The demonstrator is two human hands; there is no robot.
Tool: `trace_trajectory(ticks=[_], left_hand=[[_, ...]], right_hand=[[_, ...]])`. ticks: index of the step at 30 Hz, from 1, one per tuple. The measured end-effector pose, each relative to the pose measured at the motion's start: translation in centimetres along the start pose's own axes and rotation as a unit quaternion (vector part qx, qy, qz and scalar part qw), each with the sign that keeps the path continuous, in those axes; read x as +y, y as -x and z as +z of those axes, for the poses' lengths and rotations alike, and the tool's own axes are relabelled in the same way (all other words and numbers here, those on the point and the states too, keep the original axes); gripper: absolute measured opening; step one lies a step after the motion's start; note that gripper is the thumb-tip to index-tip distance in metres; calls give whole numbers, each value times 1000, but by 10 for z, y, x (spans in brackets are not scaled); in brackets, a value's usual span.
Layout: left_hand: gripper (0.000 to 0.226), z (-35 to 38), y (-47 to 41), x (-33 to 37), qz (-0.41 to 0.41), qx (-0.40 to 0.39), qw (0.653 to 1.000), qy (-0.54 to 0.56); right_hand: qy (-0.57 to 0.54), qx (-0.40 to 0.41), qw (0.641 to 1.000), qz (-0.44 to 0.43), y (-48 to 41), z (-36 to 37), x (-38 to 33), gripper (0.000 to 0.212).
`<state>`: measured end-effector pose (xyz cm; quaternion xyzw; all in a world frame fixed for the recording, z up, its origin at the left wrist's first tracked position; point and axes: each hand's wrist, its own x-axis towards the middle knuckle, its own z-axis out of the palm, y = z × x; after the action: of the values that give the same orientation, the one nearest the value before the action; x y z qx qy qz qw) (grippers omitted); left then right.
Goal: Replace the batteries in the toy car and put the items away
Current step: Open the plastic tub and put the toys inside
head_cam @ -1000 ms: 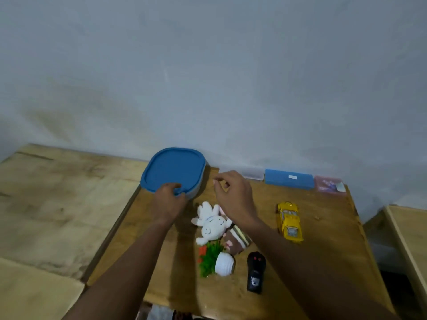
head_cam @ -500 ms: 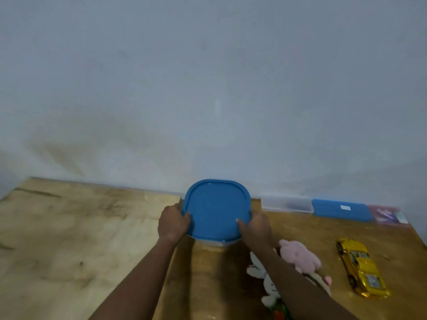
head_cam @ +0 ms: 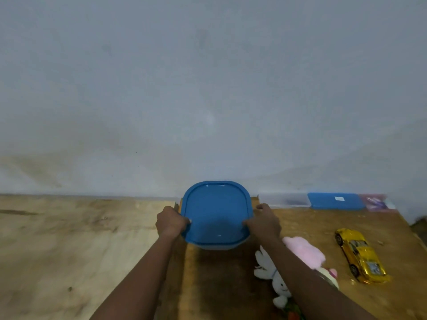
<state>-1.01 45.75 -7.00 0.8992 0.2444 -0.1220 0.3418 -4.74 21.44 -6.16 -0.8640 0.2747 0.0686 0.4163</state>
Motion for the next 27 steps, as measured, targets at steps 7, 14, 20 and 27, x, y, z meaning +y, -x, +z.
trace_trajectory(ticks=[7,14,20,27], left_hand=[[37,0,-6,-3,-26,-26,999,38],[21,2,-4,-3,-28,-10,998,62],[12,5,8,-9,-6,26,992,123],[8,7,27,-17,36,47,977,205]], right_hand=[[-39,26,998,36,-2,-1,-2,39],[-55,24,998,26,-2,-3,0,30],[-80,26,996,33,3,-4,1,26],[-143,32,988,40,16,-10,3,32]])
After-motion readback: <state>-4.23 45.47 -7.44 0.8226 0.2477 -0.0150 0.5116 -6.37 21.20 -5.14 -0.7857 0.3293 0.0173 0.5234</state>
